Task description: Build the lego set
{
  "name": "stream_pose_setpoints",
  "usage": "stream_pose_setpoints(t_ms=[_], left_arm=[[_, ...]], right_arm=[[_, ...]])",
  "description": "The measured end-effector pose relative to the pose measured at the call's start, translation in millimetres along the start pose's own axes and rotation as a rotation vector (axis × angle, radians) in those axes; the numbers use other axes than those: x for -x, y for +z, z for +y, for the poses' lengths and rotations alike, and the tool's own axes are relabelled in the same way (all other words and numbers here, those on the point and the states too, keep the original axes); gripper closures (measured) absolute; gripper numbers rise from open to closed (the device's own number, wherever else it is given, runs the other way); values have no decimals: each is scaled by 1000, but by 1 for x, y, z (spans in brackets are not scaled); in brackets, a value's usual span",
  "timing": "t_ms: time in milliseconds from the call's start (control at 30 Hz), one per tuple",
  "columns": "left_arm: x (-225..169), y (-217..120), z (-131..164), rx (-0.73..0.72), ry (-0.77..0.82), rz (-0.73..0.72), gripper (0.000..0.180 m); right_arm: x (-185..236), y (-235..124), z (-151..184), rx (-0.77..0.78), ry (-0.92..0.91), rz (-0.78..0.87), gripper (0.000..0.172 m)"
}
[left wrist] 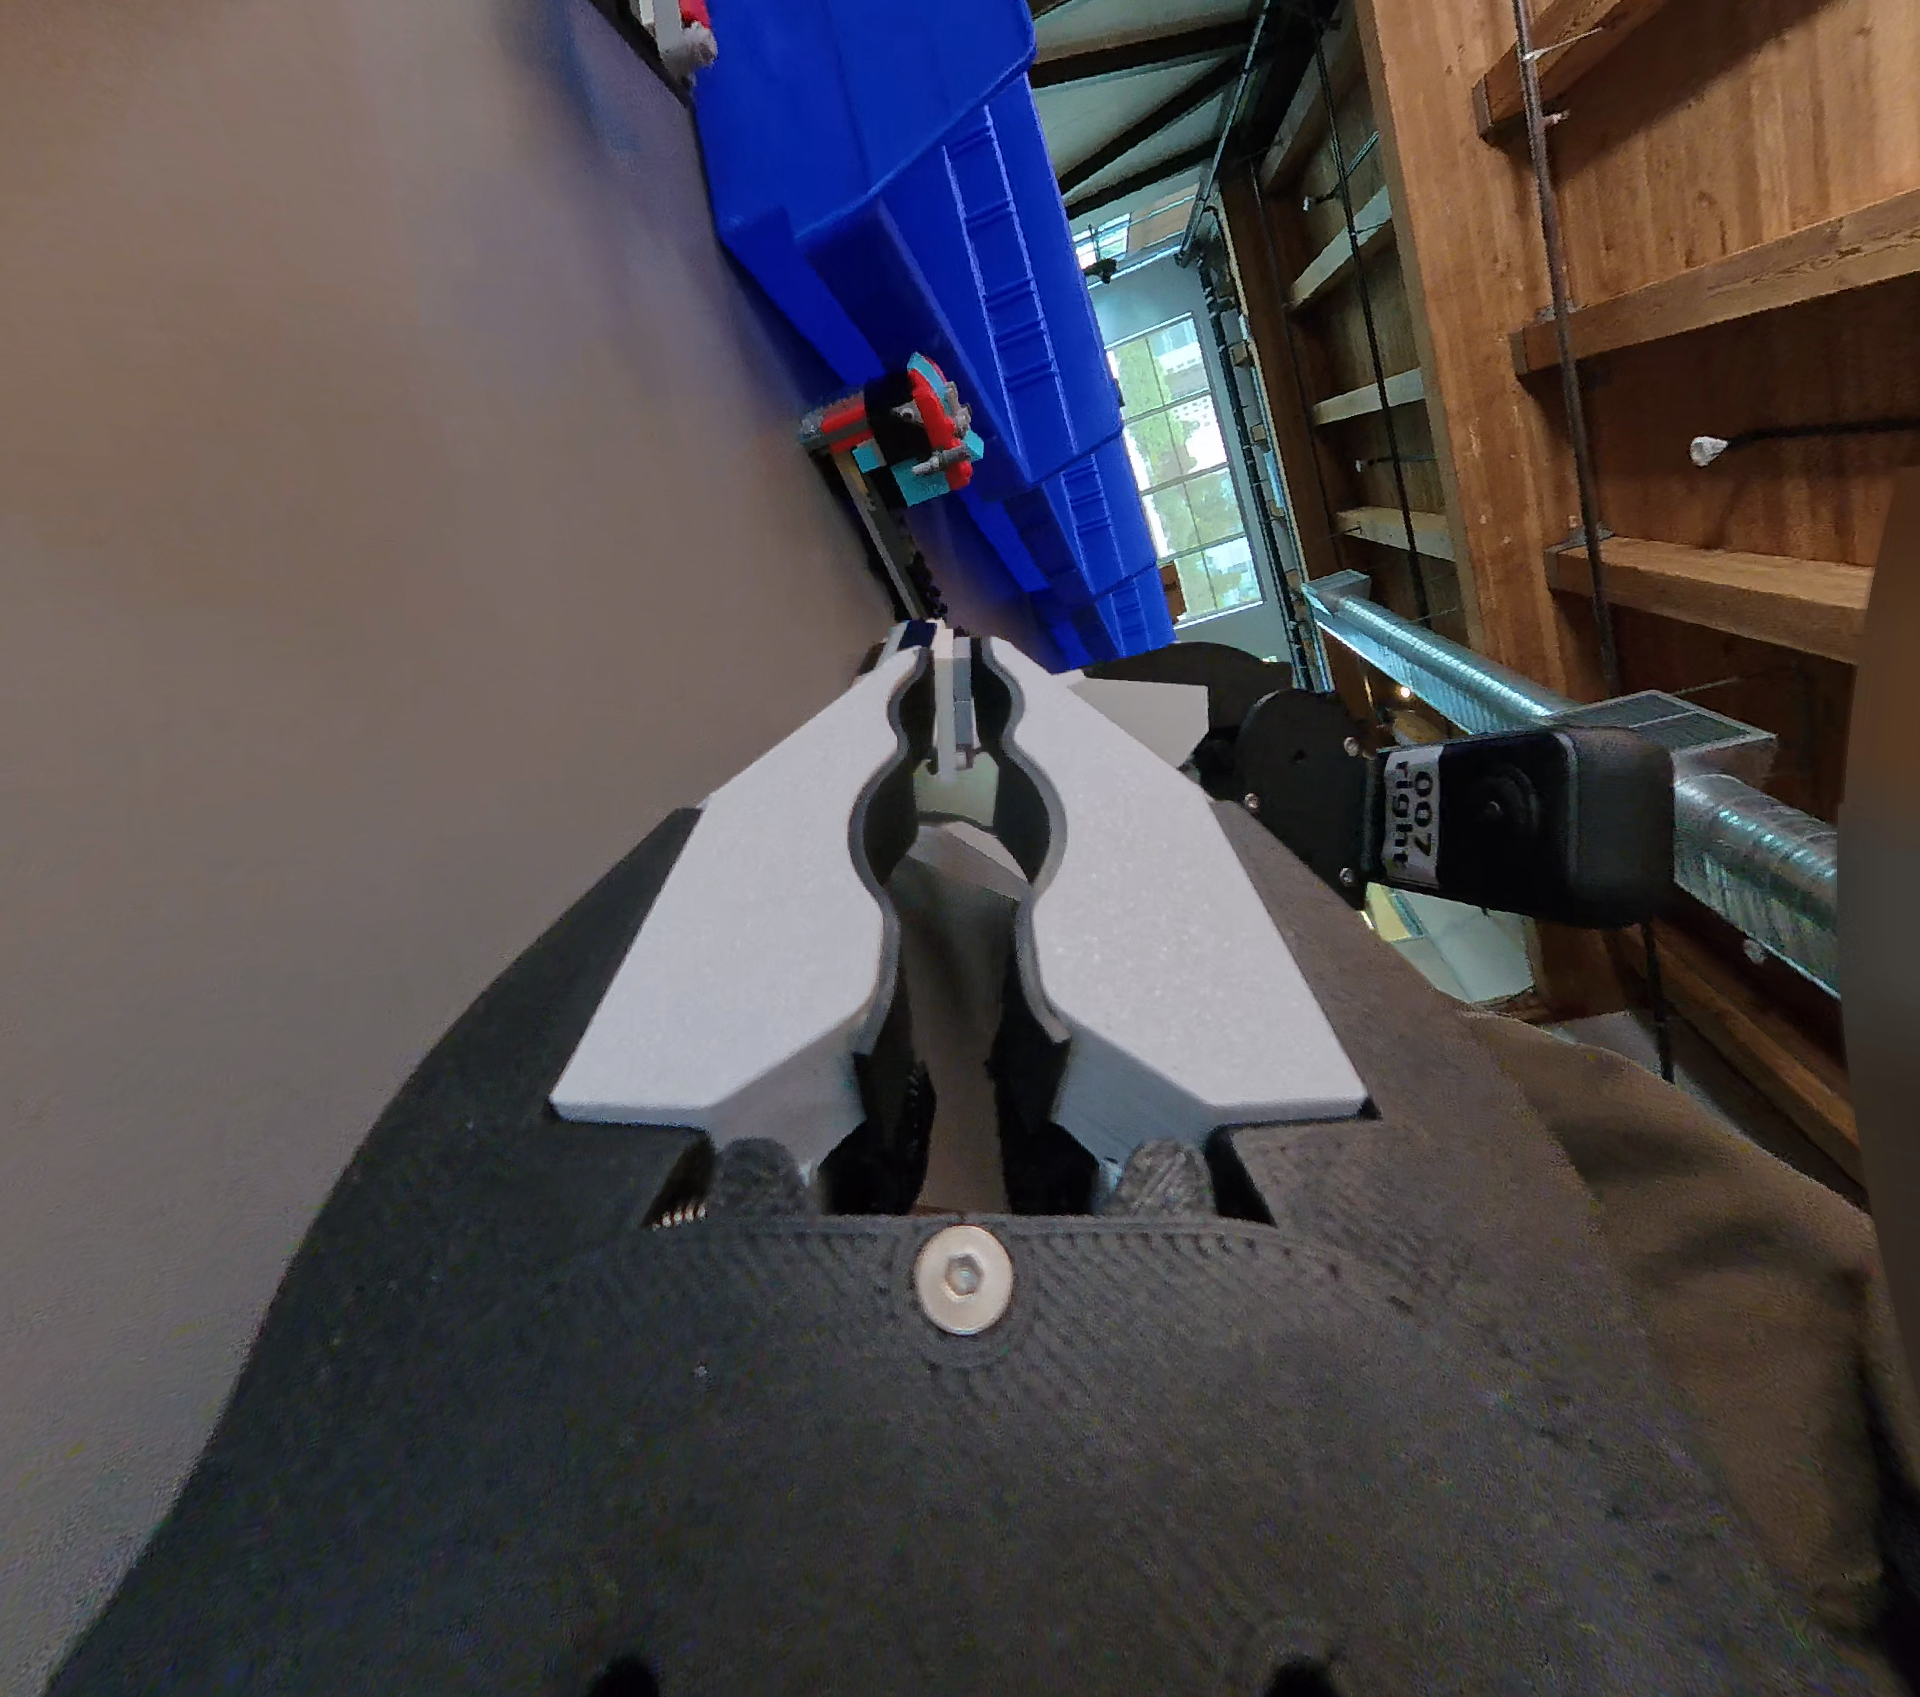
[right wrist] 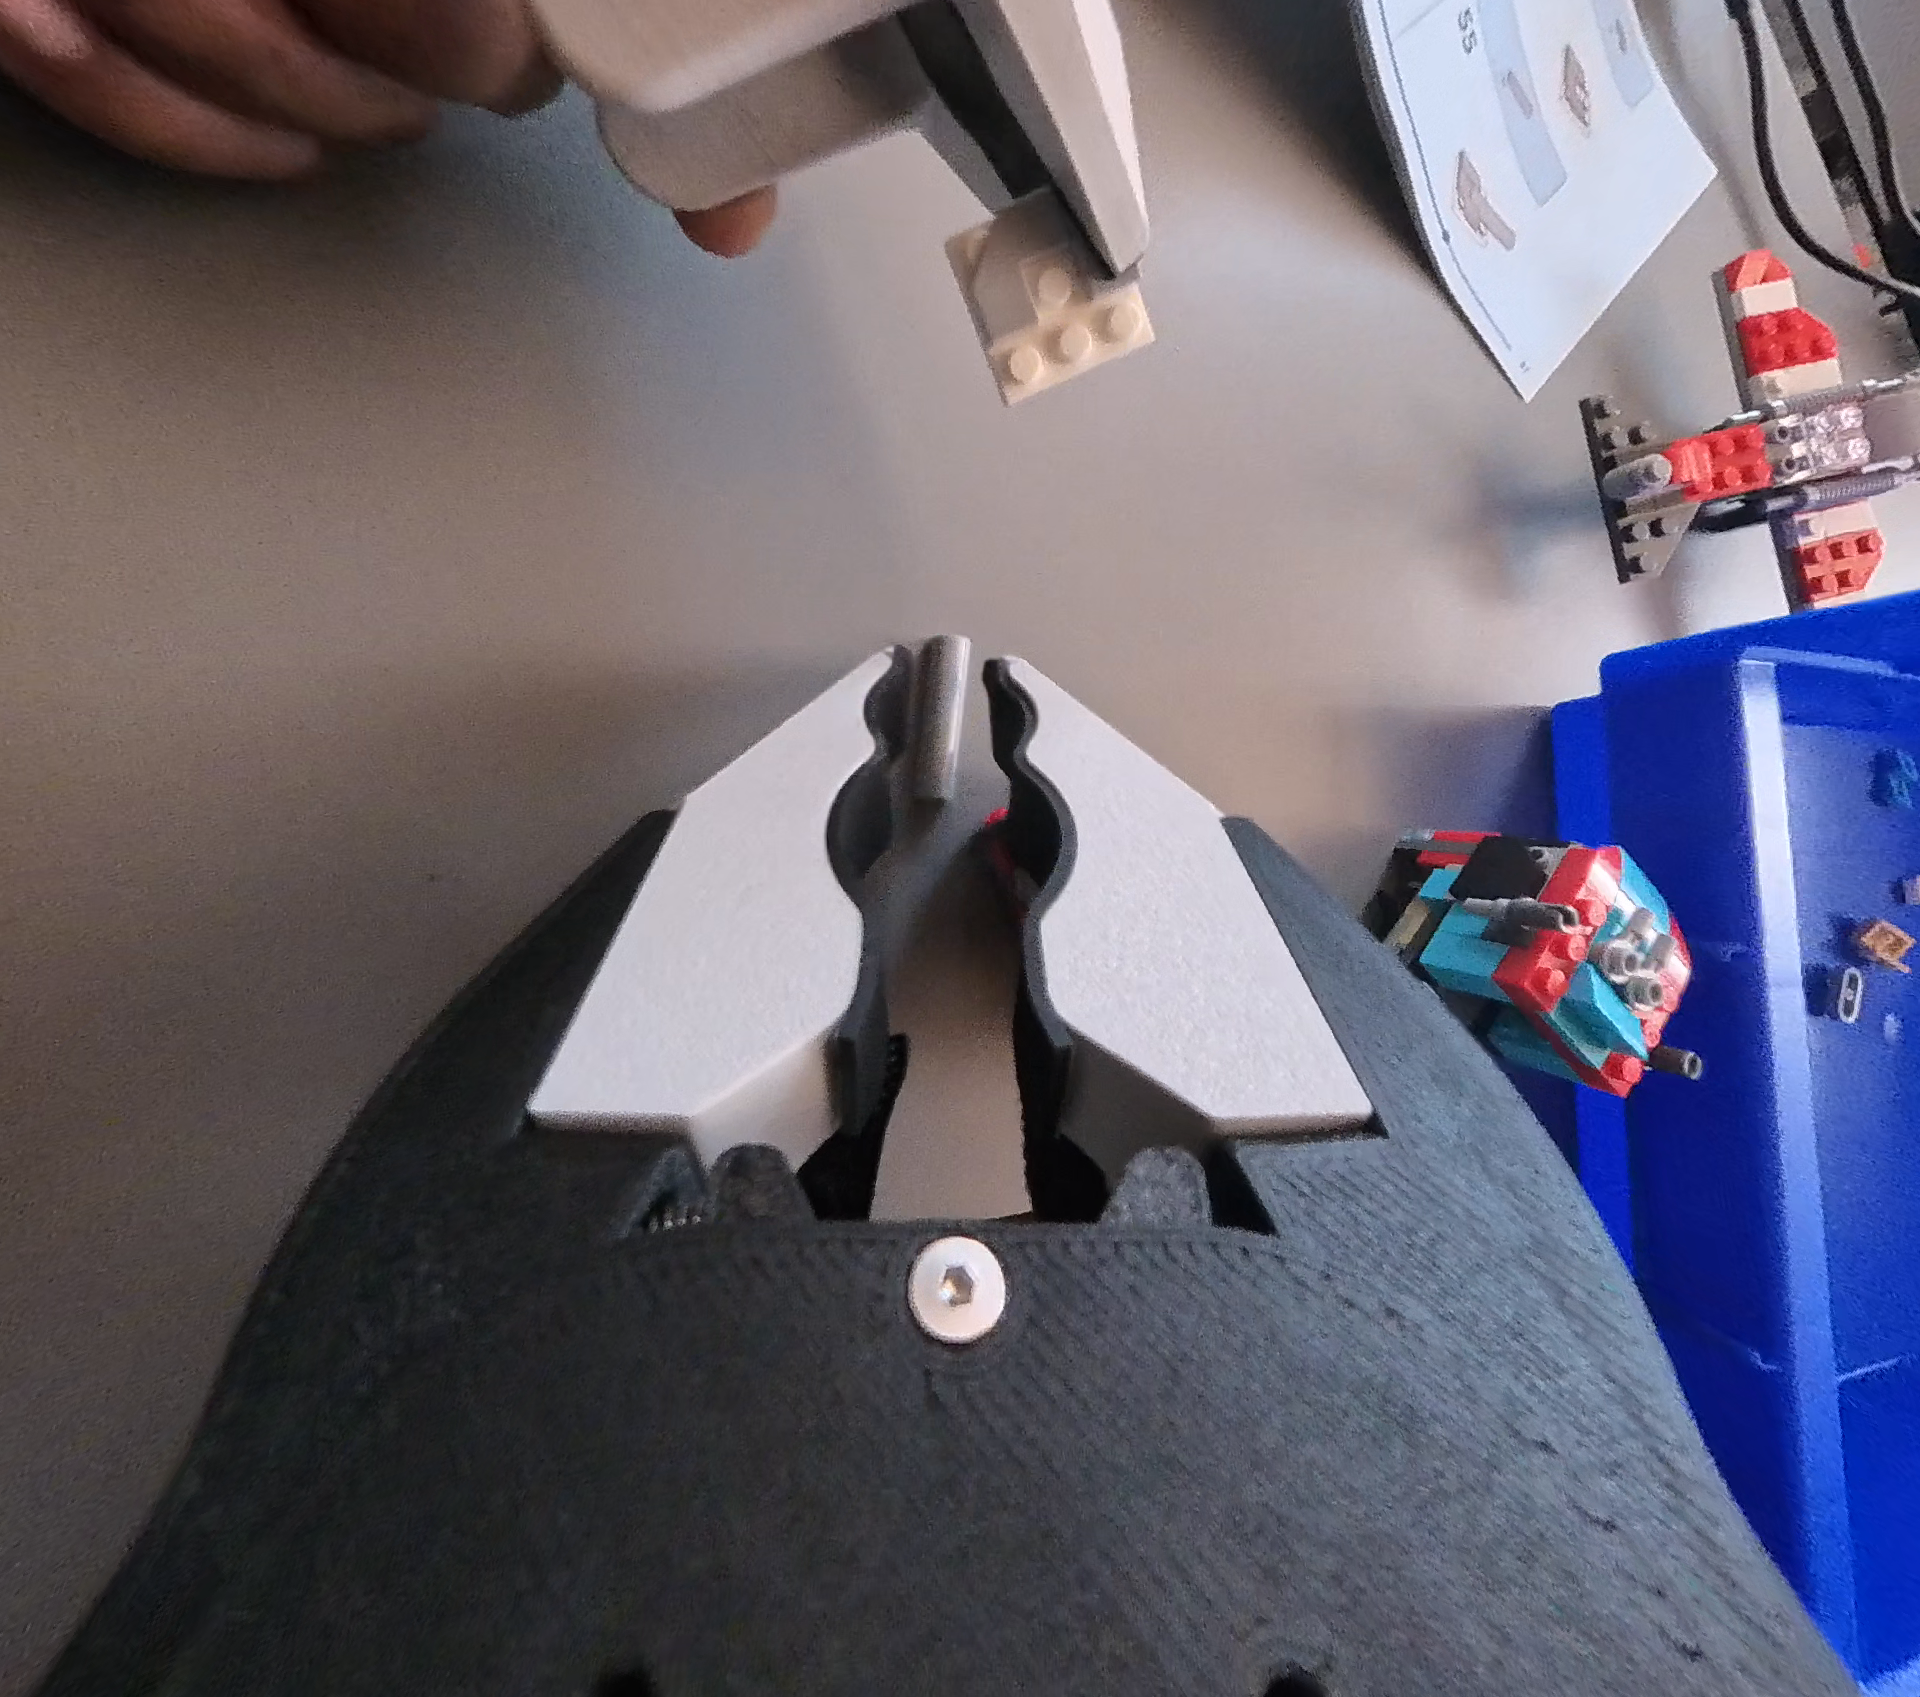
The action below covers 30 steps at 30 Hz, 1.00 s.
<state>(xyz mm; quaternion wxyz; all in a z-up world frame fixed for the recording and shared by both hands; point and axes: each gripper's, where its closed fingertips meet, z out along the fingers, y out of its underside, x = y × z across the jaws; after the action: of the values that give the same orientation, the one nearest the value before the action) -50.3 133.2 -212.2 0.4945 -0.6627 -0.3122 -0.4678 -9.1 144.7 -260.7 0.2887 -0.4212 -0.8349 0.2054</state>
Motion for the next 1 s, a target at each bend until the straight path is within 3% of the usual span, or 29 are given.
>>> stream_pose_setpoints(t_ms=[367, 700, 1000], left_arm=[[-1, -5, 1, 11, -63, 36, 173], [-2, -1, 13, 66, -61, 32, 173], [-7, 4, 26, 125, -54, 46, 173]], right_arm=[[5, 2, 6, 7, 48, -88, 163], [-3, -33, -41, -304, -58, -85, 163], [3, -27, -45, -297, -136, -57, 163]])
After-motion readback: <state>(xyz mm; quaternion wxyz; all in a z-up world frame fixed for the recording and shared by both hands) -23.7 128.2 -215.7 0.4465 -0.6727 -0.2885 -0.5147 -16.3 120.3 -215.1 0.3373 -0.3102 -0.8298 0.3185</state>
